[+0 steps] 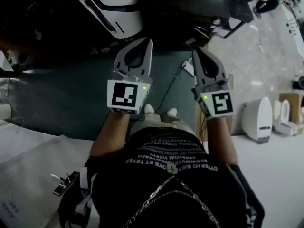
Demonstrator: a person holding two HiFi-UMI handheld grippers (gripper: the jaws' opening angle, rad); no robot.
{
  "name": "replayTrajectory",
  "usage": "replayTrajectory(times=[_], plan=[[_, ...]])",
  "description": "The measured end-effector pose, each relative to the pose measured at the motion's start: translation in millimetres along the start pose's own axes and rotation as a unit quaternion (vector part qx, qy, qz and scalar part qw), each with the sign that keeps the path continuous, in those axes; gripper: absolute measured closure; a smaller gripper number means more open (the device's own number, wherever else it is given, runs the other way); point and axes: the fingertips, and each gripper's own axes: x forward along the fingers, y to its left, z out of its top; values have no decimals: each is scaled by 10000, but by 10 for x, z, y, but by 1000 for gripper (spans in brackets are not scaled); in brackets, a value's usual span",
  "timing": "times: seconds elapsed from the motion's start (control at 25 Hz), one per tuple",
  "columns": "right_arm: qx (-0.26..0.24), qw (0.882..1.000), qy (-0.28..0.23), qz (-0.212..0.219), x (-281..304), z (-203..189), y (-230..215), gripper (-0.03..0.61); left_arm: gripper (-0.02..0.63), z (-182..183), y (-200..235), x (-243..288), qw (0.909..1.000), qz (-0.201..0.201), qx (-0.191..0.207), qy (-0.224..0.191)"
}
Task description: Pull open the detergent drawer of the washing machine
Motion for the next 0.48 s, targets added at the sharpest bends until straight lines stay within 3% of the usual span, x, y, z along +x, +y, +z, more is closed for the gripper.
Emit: replayTrajectory(times=[0.48], plan=[[164, 9992, -344, 150, -301, 157, -103, 589, 609, 231, -312, -51, 9996, 179, 30, -204]])
